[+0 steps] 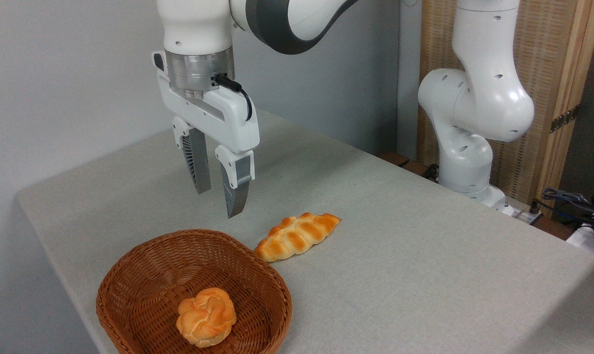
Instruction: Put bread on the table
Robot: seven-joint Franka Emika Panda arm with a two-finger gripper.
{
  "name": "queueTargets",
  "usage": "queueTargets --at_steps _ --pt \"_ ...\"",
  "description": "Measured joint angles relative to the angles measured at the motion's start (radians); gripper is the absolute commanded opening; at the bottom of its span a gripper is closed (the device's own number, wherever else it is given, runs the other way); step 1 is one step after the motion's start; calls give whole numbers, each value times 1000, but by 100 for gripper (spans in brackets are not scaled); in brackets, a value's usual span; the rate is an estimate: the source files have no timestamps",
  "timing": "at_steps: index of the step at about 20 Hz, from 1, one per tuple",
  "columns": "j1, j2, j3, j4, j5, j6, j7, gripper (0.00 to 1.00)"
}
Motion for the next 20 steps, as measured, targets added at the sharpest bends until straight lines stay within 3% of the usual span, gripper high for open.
queueTargets --at_steps 14,20 --pt "1 0 1 14 0 4 0 100" --pt "2 29 36 11 0 108 14 100"
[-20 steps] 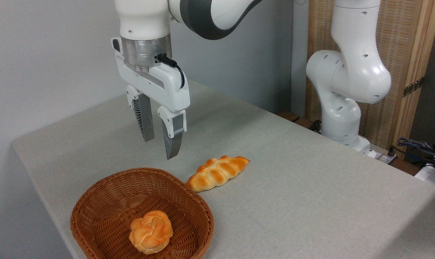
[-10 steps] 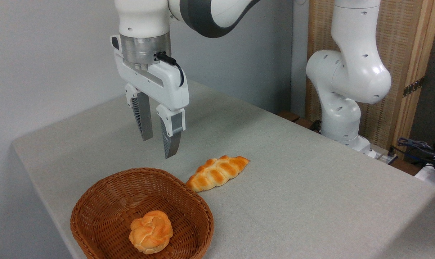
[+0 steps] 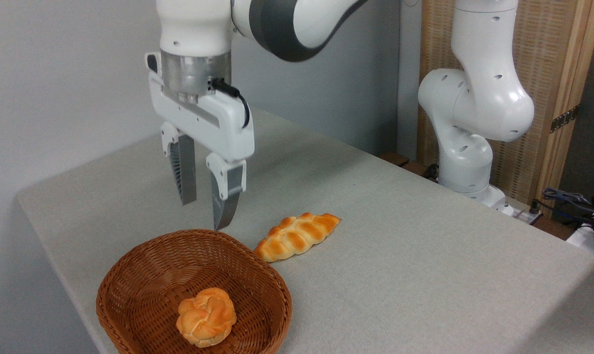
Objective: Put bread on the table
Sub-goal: 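Lower the open gripper into the basket around the round bun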
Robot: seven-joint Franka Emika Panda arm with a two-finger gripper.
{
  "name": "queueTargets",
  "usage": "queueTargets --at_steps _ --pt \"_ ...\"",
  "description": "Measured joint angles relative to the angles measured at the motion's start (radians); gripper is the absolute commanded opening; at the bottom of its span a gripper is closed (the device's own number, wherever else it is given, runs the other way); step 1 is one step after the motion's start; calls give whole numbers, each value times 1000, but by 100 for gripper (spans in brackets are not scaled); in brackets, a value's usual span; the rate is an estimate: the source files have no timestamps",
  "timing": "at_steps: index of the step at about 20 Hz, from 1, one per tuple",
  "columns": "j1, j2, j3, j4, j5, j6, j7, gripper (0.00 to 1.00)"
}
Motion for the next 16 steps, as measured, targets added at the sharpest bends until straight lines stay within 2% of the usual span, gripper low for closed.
queueTargets --at_steps 5,9,12,16 --pt "2 69 70 -2 0 103 52 100" --pt "3 119 105 -2 11 153 55 100" --pt "3 158 113 -3 38 164 56 100" --pt "1 210 113 -3 43 203 56 100"
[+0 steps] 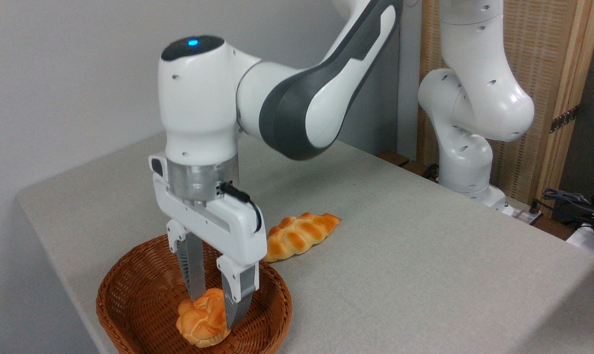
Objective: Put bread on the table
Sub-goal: 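Lower the open gripper into the basket around the round bun, then close the gripper on the round bun inside the basket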
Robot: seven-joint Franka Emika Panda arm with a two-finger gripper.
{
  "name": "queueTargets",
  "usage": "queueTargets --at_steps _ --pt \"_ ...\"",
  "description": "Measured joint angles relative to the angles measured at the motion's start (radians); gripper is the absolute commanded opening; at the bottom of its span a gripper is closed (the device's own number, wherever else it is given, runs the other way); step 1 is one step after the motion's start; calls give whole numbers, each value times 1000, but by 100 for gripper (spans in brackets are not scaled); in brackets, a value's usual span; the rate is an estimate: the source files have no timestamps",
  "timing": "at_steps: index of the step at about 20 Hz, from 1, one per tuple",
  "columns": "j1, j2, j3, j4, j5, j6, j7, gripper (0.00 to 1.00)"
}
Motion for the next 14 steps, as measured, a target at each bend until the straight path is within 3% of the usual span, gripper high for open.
queueTargets --at_steps 9,12,13,14 --pt "-17 55 -4 1 0 54 0 97" --pt "-19 58 -4 1 0 66 0 51" --pt "-20 59 -5 1 0 70 0 44" --pt "-21 60 -6 1 0 72 0 43"
